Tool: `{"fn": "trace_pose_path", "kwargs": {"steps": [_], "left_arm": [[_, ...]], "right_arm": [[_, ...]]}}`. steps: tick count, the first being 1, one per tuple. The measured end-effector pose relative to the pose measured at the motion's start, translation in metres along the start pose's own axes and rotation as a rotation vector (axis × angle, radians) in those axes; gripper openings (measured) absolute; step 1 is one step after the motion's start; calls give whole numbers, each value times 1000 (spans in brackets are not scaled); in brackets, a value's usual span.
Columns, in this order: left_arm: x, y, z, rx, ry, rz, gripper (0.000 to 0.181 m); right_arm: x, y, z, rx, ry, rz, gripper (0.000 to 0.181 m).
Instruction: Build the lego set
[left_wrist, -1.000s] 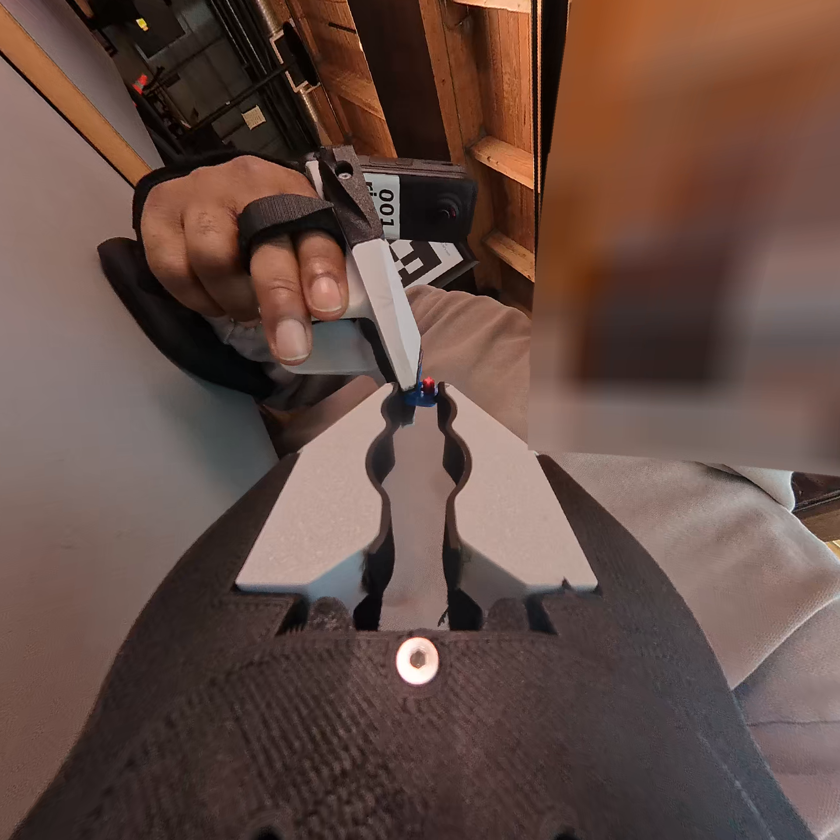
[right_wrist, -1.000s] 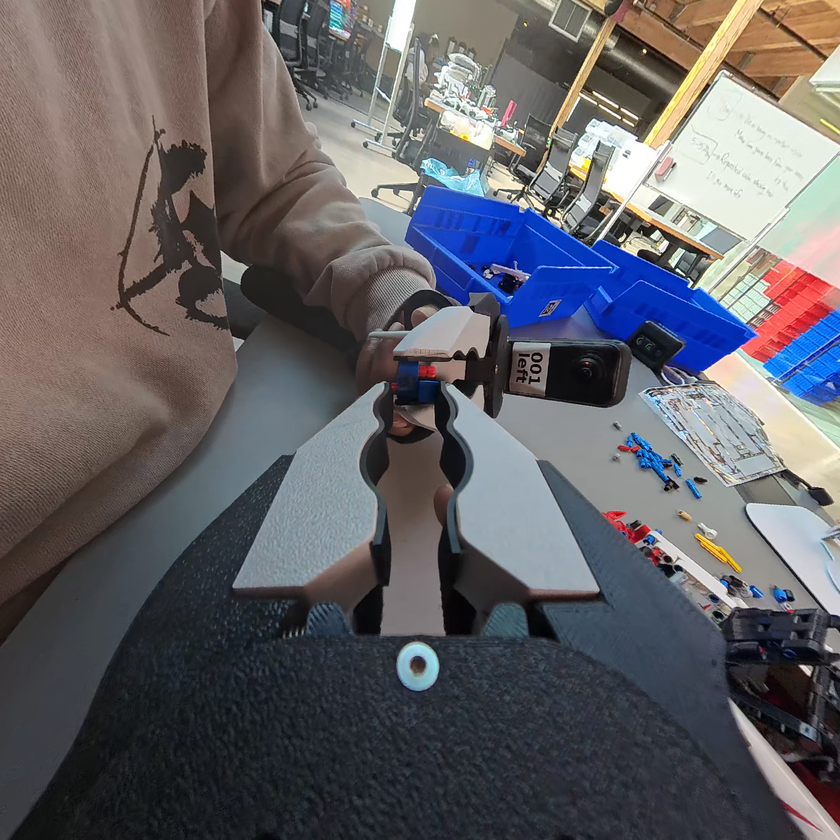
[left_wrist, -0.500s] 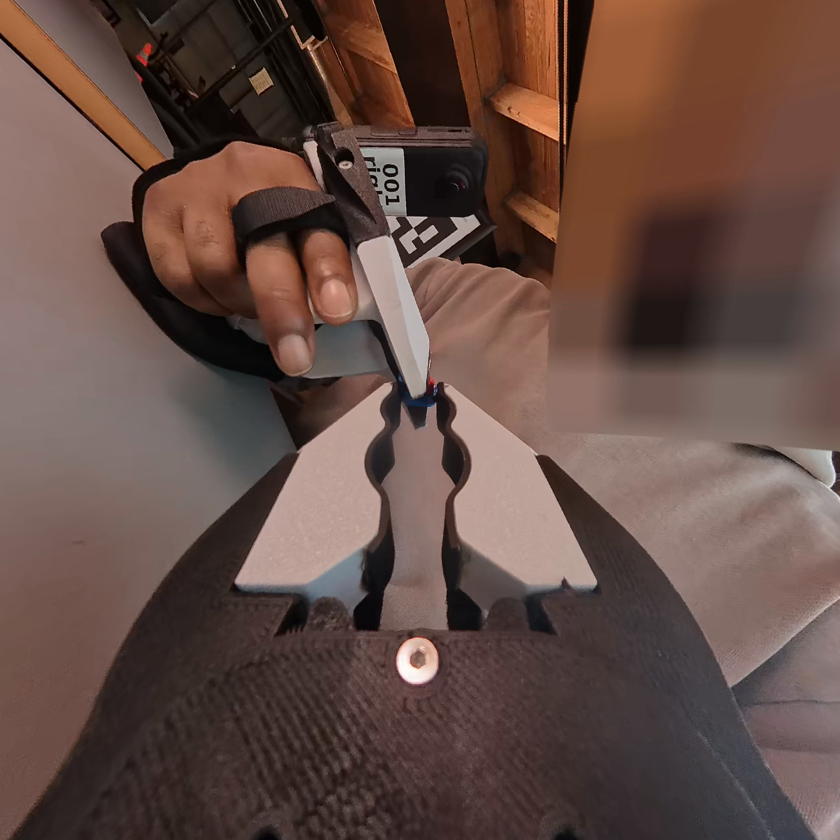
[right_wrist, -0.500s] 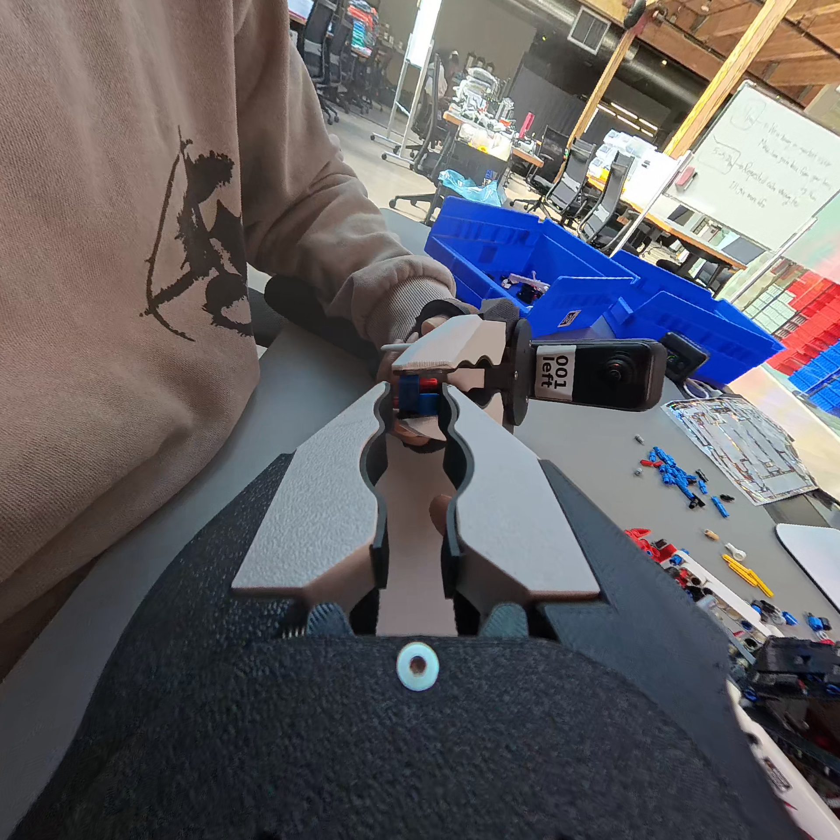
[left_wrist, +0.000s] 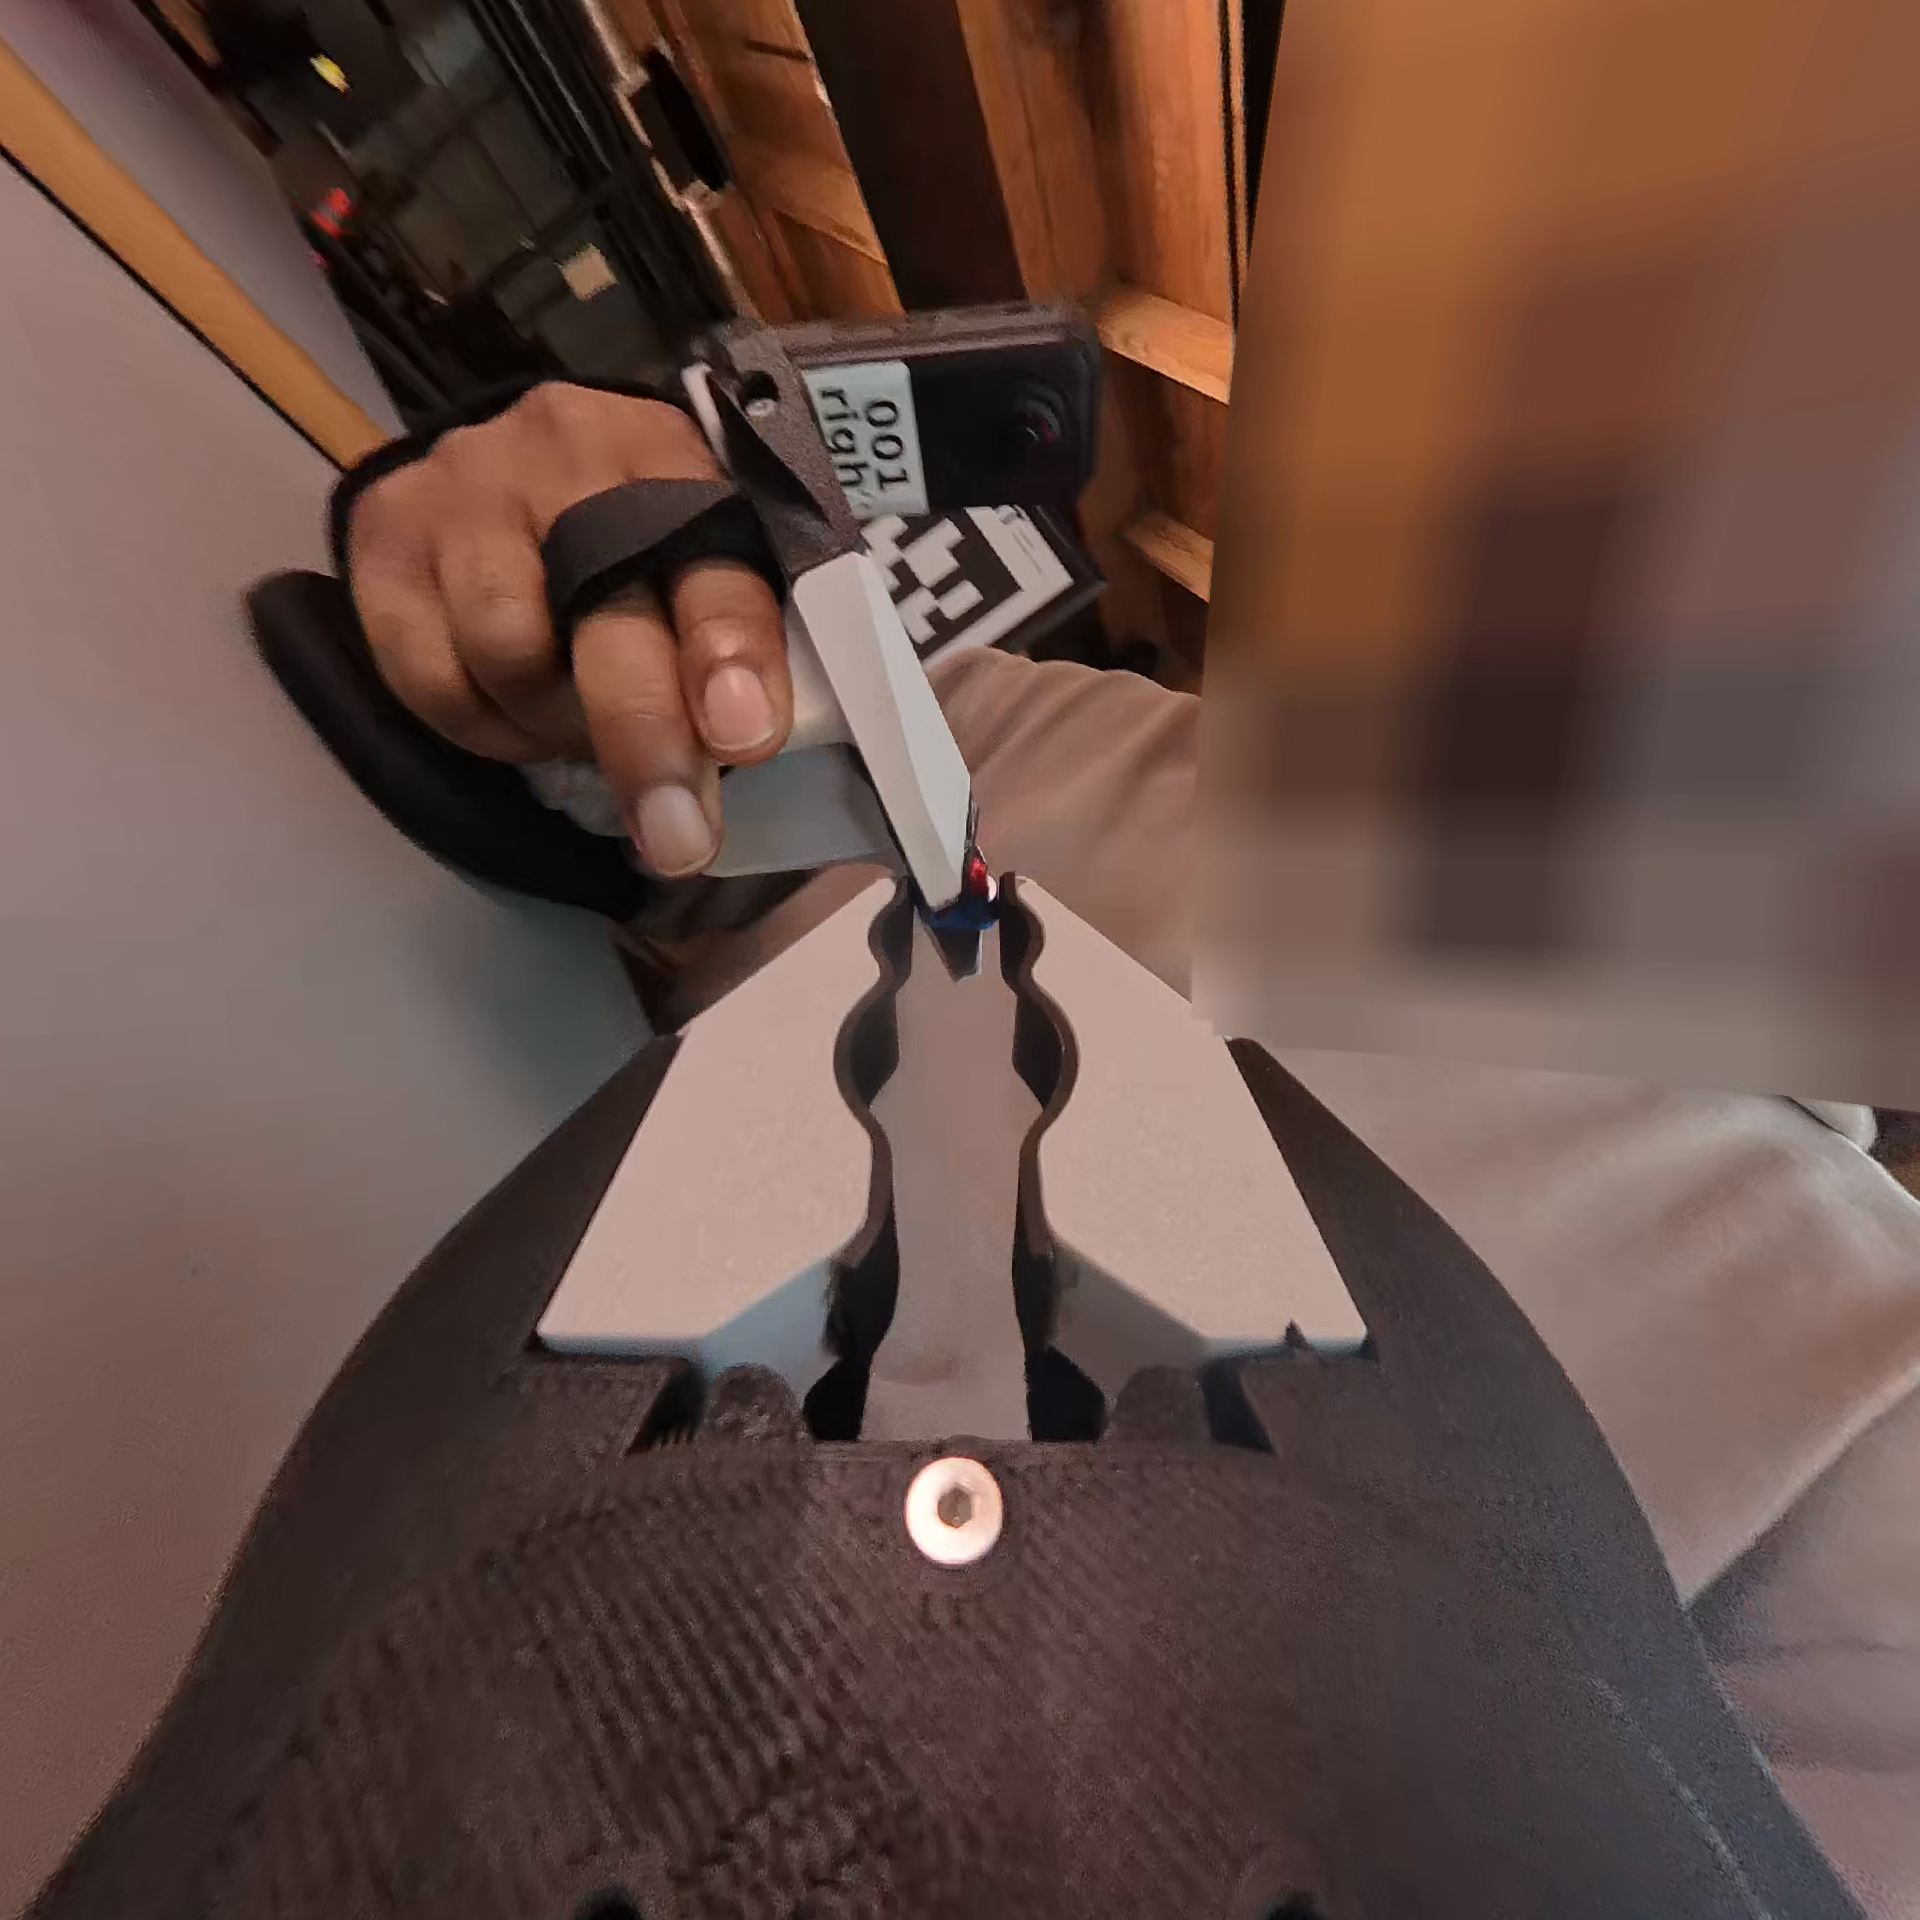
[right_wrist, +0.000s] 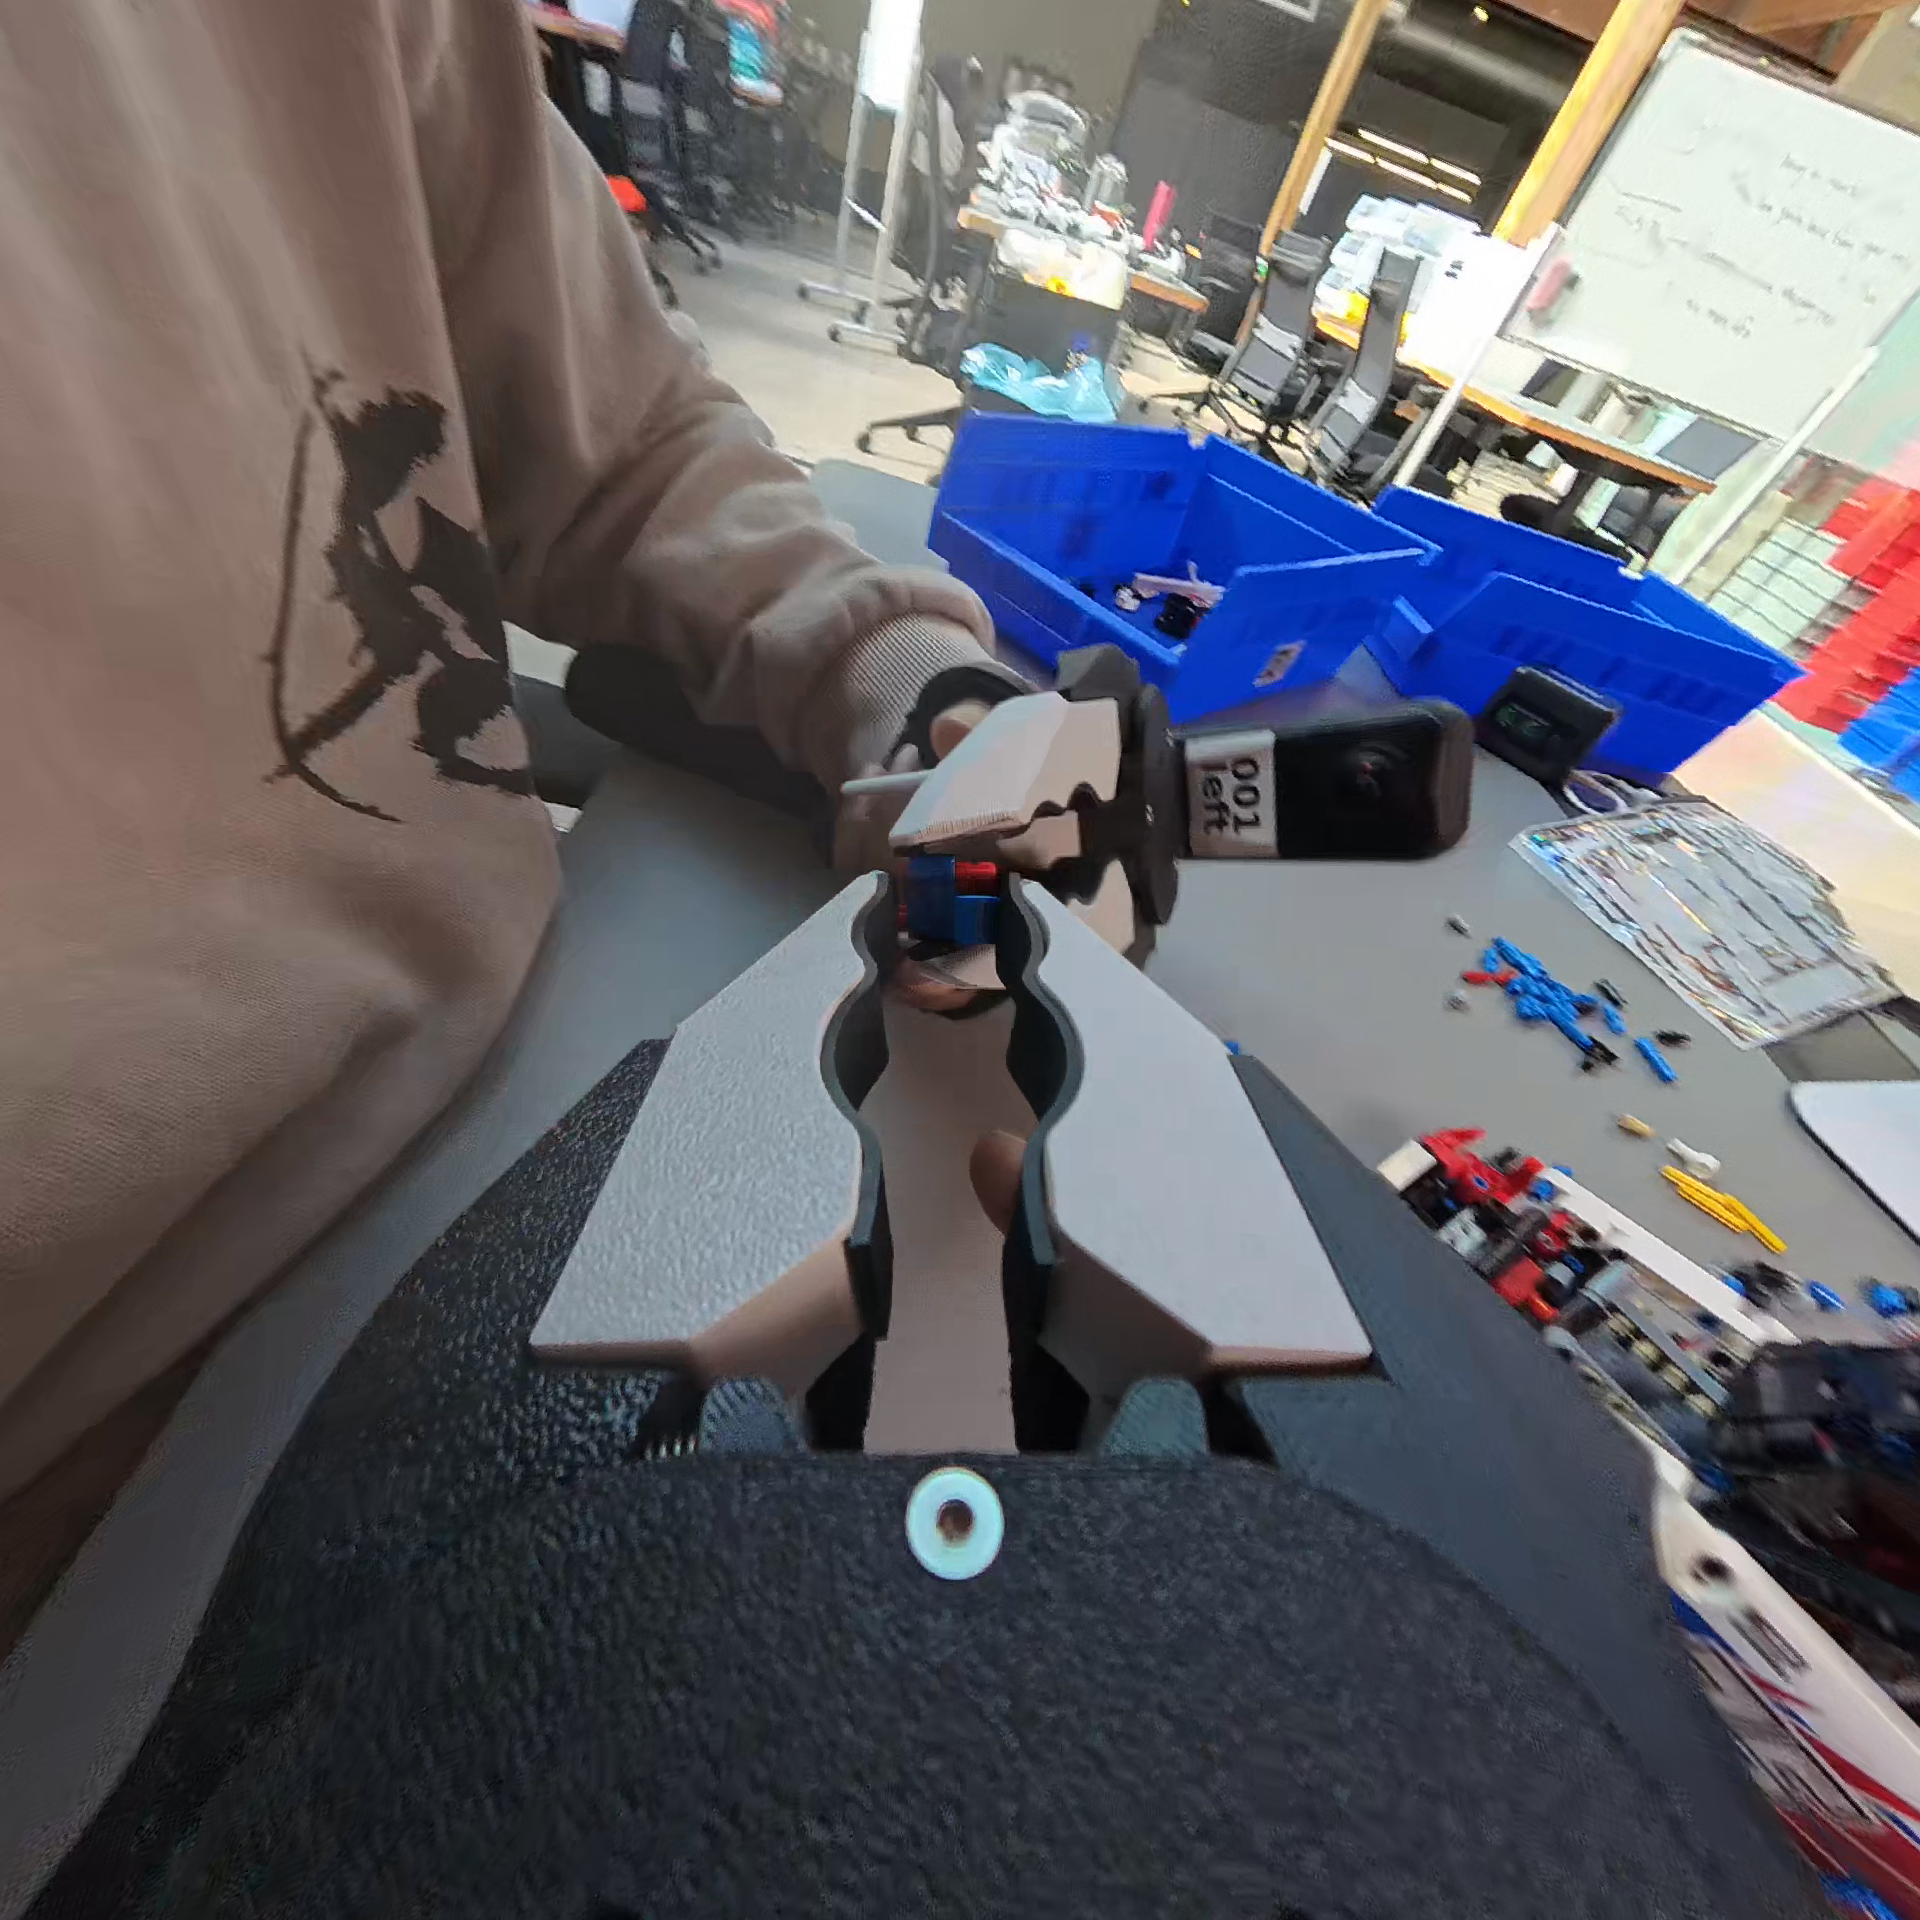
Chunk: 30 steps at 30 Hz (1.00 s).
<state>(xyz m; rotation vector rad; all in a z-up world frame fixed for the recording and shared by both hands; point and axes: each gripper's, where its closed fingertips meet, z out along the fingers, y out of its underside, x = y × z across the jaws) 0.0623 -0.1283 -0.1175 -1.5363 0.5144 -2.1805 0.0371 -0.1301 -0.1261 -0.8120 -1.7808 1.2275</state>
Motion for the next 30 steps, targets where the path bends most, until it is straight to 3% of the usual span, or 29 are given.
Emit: {"fn": "trace_pose_path", "kwargs": {"steps": [4, 11, 17, 24, 26, 30], "left_arm": [[-33, -14, -17, 61, -304, 117, 16], [-52, -23, -30, 87, -504, 206, 11], [-45, -14, -26, 32, -446, 180, 7], [-20, 0, -13, -19, -237, 111, 6], [-17, -5, -13, 17, -194, 87, 6], [-27, -16, -19, 90, -250, 100, 7]], "right_arm": [[26, 32, -1, -196, 150, -72, 16], [41, 52, -3, -314, 251, -130, 16], [29, 42, -1, -217, 195, -173, 17], [7, 15, 0, -27, 62, -115, 16], [12, 13, 0, -28, 86, -91, 16], [25, 23, -1, -107, 139, -51, 16]]}}
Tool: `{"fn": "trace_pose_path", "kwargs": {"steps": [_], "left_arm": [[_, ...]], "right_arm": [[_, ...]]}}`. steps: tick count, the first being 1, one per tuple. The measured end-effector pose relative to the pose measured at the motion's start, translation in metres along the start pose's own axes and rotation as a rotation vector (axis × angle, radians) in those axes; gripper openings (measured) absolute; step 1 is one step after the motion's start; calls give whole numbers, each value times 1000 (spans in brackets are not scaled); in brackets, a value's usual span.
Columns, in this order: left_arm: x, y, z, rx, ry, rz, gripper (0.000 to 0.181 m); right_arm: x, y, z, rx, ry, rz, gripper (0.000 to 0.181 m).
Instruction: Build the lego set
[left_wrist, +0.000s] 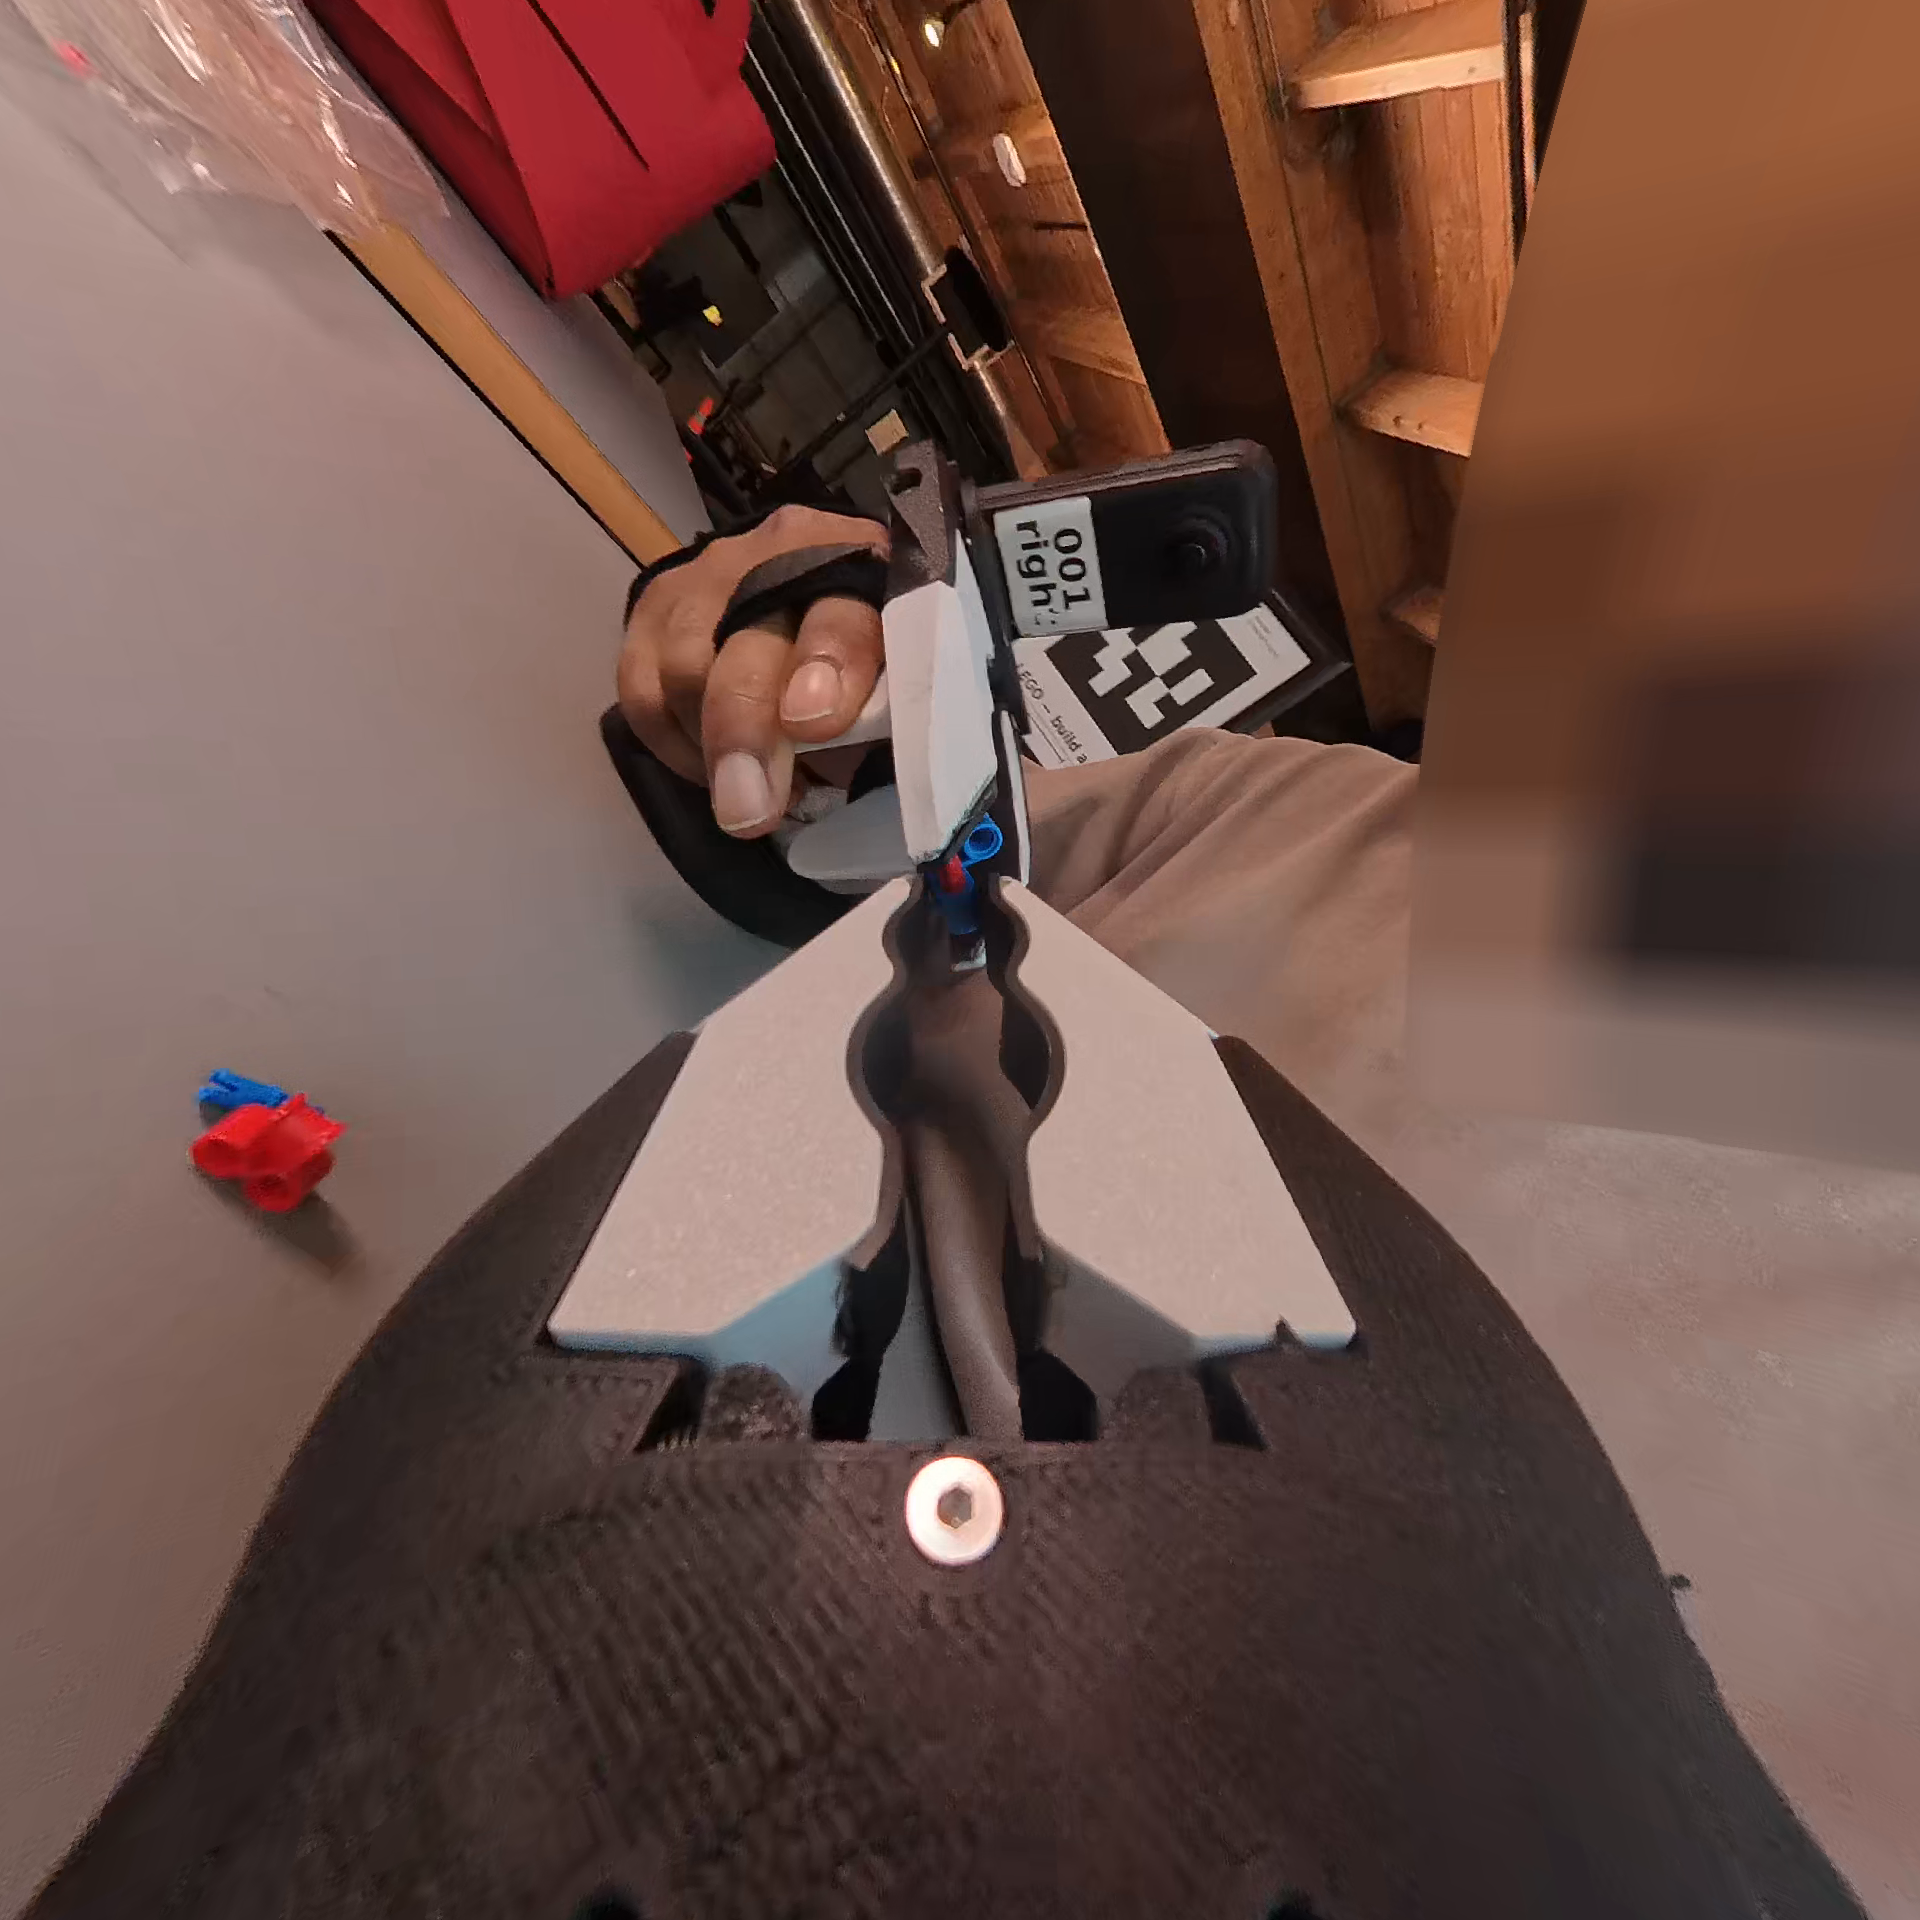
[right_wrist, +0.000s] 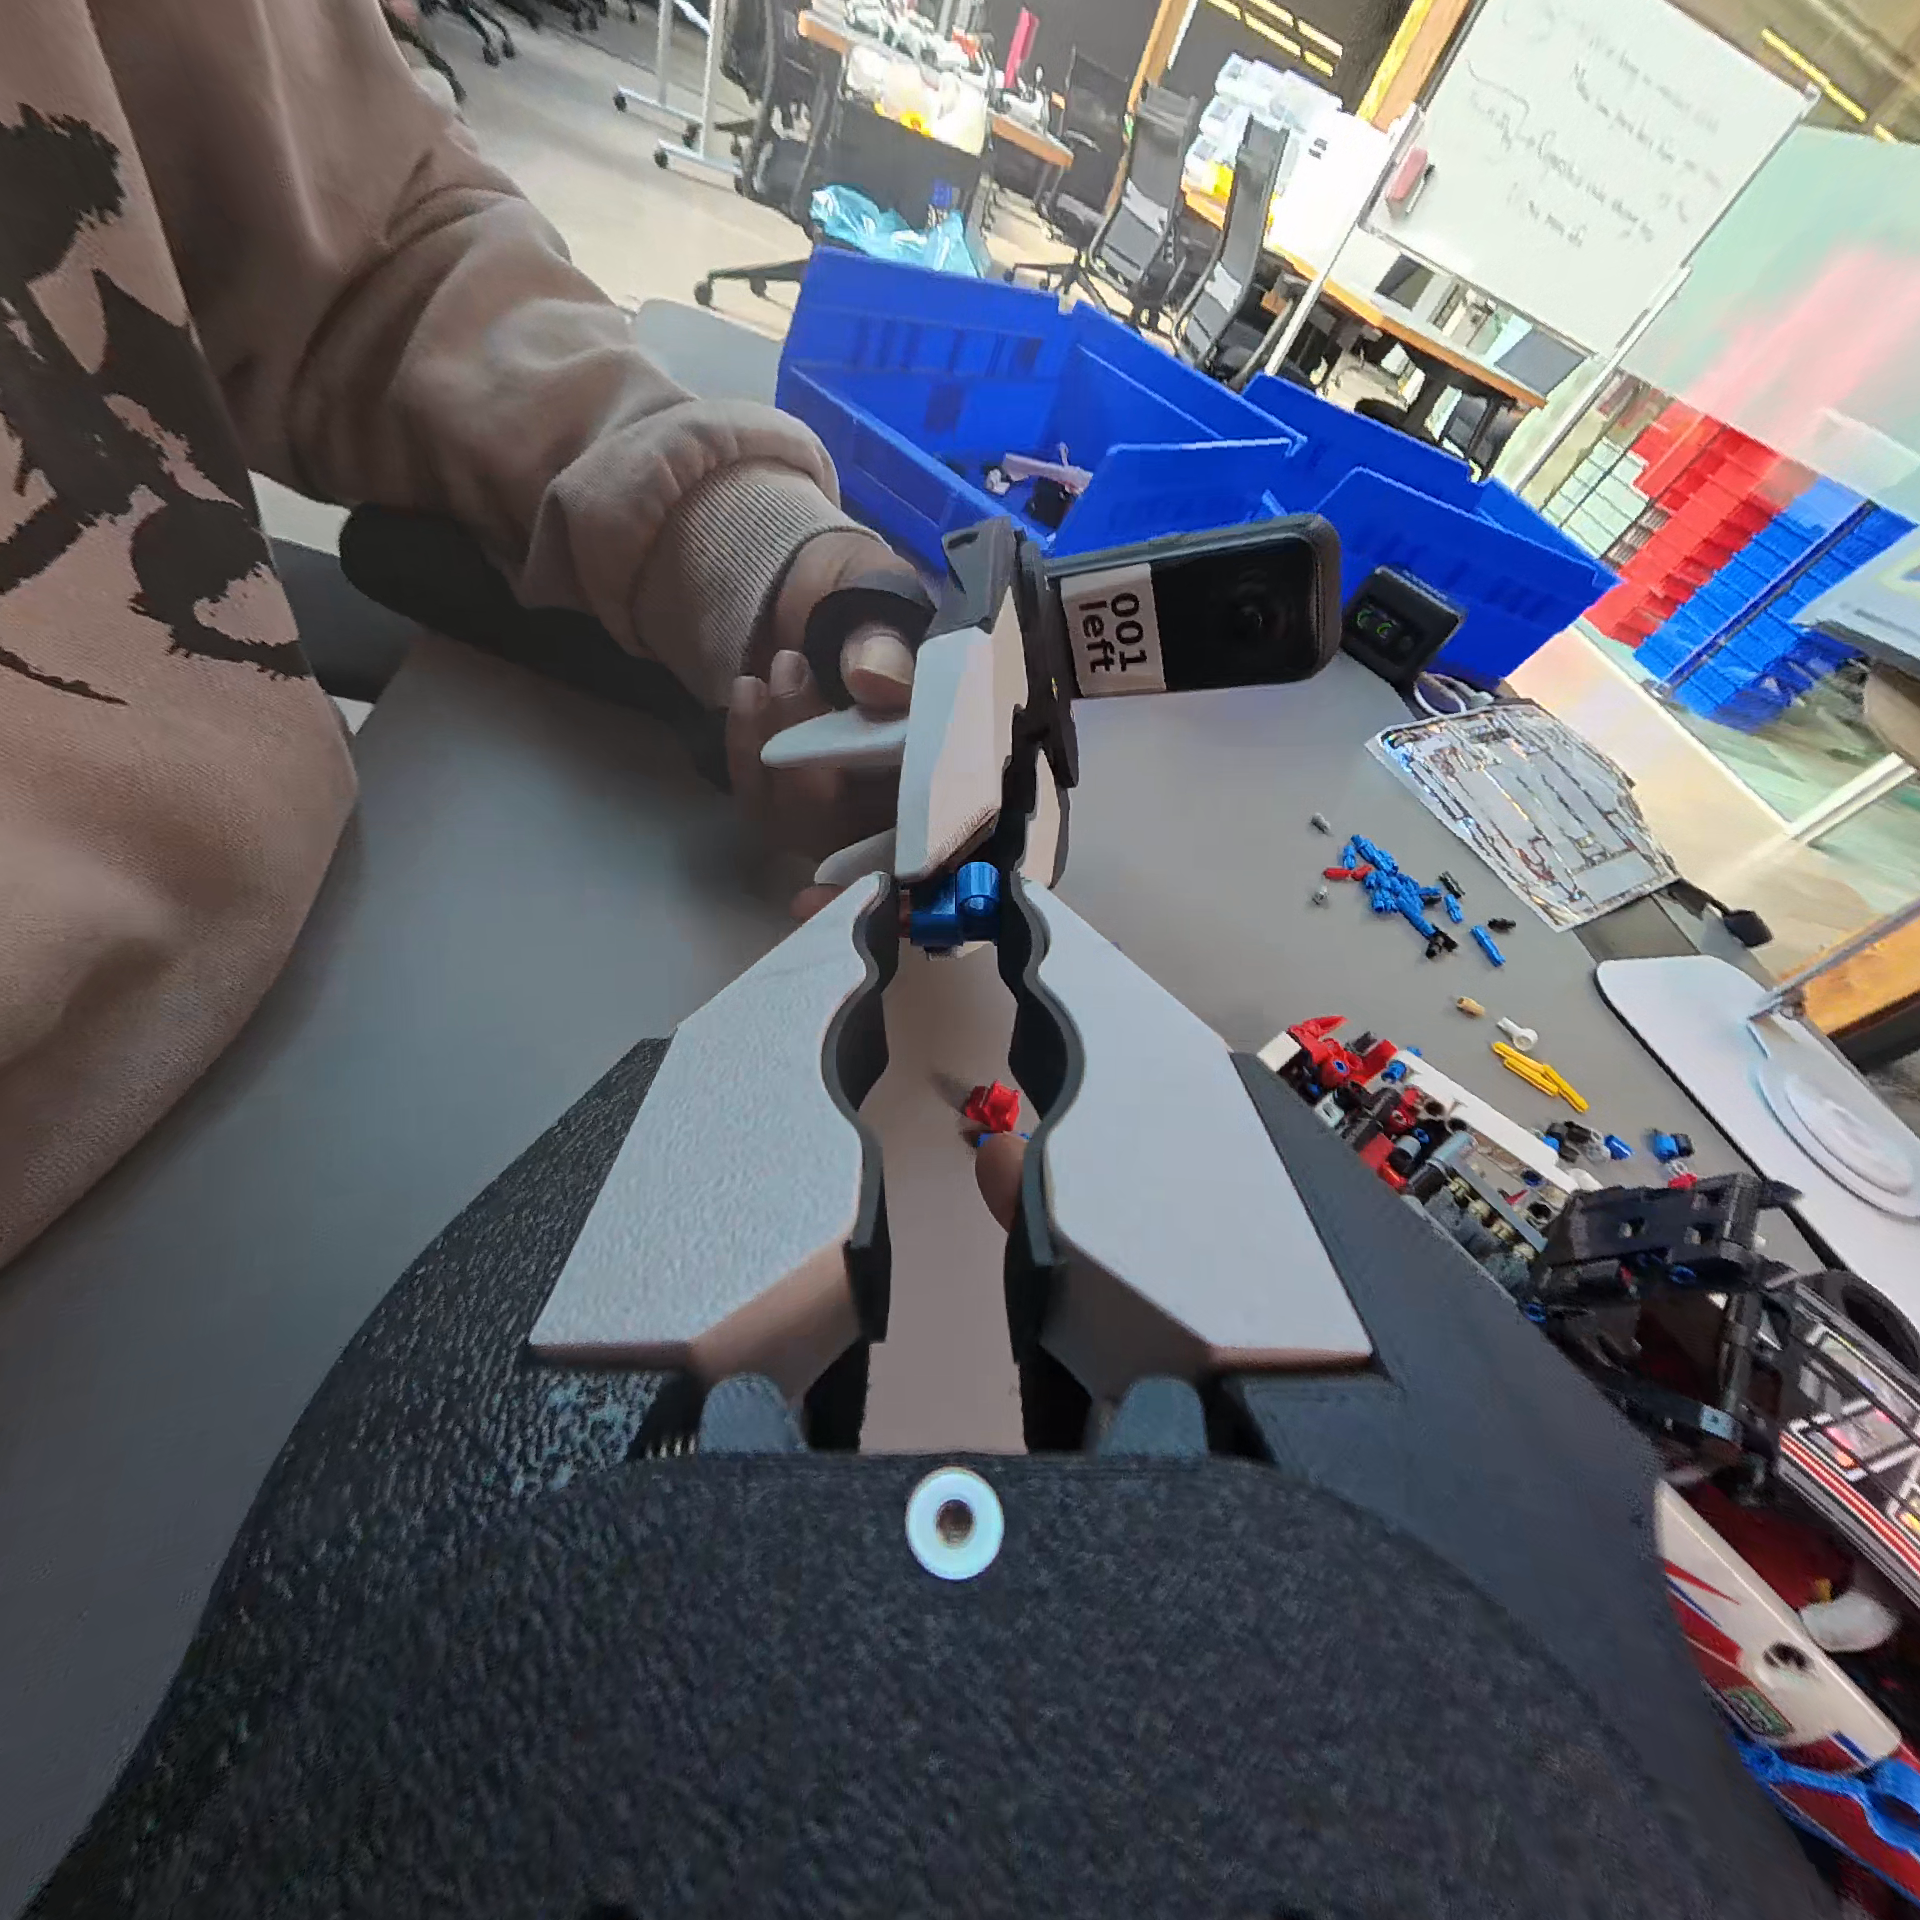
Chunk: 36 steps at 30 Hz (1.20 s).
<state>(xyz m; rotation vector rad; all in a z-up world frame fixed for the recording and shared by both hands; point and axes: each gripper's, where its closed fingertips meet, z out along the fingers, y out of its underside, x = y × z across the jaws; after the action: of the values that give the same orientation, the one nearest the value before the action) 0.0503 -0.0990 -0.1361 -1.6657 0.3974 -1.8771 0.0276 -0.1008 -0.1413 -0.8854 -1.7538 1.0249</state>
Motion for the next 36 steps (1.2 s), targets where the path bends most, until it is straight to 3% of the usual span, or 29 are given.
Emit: {"fn": "trace_pose_path", "kwargs": {"steps": [5, 20, 30, 36], "left_arm": [[-5, -4, -1, 37, -30, -11, 6], [35, 22, 8, -140, 334, -151, 6], [45, 11, 4, -75, 328, -5, 5], [54, 24, 5, -146, 379, -7, 5]], "right_arm": [[4, 3, 2, -56, 39, -10, 16], [-31, -29, -3, 11, -104, -20, 15], [-22, -41, -9, 164, -97, 10, 16], [-37, -46, -10, 196, -174, -23, 15]]}}
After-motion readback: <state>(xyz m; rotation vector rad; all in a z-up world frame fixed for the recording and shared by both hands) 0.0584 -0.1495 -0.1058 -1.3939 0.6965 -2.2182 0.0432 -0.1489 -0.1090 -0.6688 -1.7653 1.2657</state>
